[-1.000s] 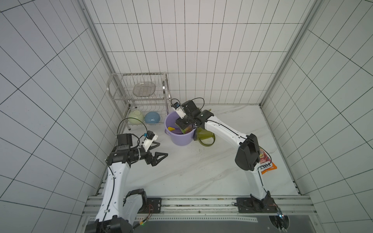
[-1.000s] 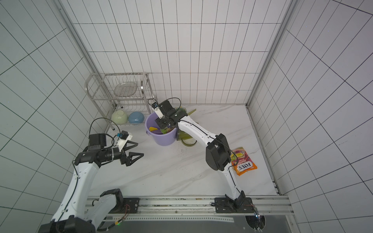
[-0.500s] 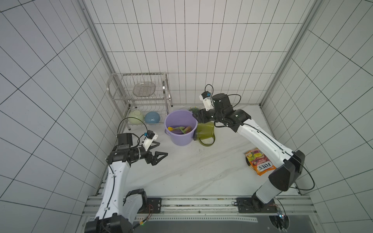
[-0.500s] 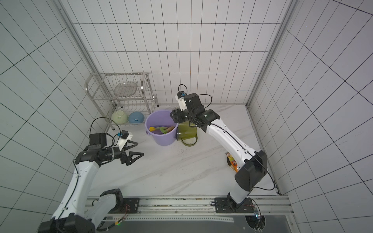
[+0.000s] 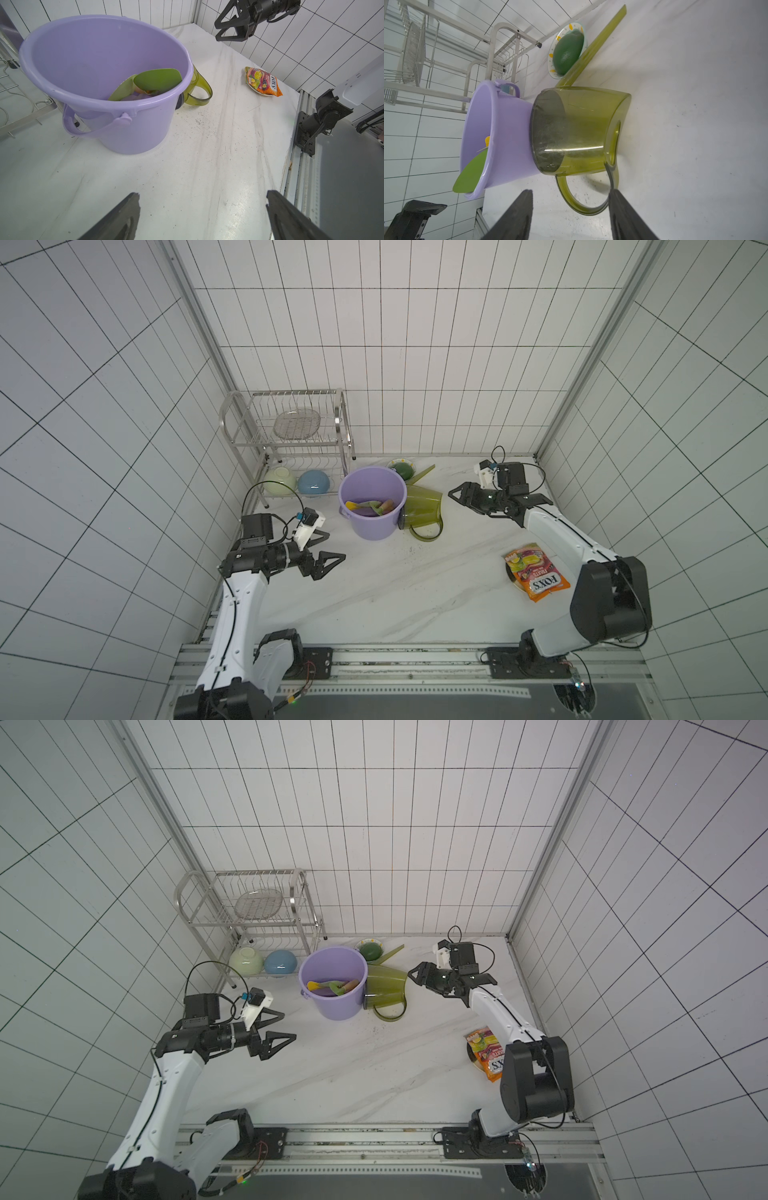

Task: Organize the gardening tools
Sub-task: Adjust the gardening tool at the center of the board.

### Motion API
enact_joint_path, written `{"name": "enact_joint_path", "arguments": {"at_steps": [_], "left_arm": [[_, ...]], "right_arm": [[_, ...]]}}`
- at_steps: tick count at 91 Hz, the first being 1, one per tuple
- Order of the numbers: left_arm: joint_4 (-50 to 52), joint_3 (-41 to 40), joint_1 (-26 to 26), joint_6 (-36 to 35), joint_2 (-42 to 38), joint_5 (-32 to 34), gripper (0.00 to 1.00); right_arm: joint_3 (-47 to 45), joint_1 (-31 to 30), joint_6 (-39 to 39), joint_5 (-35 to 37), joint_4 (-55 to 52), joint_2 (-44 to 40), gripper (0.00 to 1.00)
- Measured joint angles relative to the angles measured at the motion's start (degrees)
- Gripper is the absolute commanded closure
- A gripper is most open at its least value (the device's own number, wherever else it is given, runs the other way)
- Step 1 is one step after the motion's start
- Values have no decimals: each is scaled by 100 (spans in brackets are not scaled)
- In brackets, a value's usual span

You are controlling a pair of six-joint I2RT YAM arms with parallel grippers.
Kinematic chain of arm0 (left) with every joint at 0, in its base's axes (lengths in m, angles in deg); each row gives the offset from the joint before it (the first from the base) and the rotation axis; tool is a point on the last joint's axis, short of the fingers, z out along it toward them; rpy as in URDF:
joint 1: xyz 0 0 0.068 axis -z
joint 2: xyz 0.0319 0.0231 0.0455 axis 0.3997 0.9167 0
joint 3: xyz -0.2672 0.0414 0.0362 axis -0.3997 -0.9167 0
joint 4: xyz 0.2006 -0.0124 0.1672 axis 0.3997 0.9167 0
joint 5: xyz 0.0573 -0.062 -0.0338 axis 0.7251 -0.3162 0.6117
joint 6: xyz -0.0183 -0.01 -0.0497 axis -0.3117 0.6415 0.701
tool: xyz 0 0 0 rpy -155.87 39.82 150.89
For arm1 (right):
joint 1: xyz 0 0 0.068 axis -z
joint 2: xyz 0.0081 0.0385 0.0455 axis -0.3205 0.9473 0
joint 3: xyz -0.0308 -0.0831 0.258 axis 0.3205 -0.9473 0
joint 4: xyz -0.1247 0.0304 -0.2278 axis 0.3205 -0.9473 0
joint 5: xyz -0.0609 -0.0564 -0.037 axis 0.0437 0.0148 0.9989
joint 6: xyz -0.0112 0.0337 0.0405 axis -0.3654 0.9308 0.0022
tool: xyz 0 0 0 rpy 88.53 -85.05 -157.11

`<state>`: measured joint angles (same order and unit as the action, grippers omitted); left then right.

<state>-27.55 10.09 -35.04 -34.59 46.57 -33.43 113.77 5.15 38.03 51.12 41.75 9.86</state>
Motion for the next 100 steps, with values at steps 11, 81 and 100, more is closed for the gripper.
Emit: {"name": "enact_joint_path", "arguments": {"at_steps": [11, 81, 100], "left_arm": [[-2, 0, 0, 2, 11, -24, 4], [7, 0, 0, -2, -7, -20, 4], [2, 0, 0, -2, -7, -11, 4]], "right_arm": [[-313, 422, 299, -704, 601, 352, 37], [-192, 501, 2490, -2627, 4205, 3187, 25], [-22, 201, 2610, -2717, 4424, 3257, 29]]}}
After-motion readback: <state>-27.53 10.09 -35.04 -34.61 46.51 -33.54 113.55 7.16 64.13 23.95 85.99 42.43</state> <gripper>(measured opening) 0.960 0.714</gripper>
